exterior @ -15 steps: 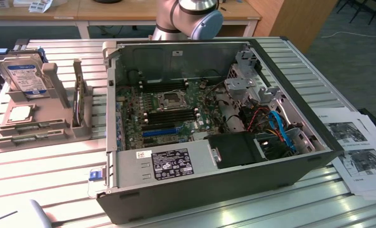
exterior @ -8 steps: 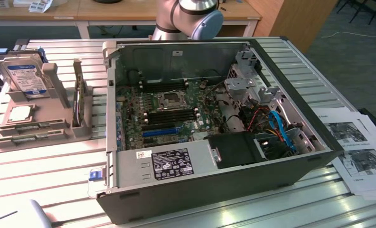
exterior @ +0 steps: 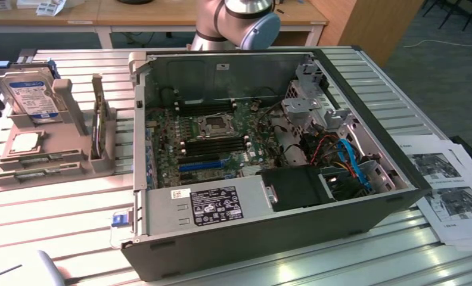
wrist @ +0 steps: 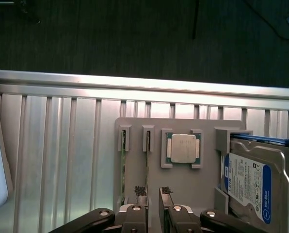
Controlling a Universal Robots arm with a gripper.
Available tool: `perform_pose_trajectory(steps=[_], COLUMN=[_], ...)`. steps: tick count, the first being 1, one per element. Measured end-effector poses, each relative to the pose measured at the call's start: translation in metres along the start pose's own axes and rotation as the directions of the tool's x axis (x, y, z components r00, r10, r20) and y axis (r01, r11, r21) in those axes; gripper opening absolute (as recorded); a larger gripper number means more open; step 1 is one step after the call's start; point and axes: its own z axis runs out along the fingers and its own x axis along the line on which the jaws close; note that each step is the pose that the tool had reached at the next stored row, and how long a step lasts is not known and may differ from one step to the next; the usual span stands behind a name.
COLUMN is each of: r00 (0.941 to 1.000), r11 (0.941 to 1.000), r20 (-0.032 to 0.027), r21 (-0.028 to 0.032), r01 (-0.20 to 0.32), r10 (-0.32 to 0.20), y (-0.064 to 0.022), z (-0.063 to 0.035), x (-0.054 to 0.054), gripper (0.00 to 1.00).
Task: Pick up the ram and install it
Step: 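Pick up the ram and move it above insertion slot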
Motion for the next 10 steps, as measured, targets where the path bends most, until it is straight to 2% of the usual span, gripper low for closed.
perform_pose_trajectory(steps=[10], r00=[1.0], r11=[1.0], r20=[0.0], r21=[0.0008], r01=[0.0], r10=[0.0], y=[-0.0002], z=[0.0124], x=[0.001], gripper=[0.24])
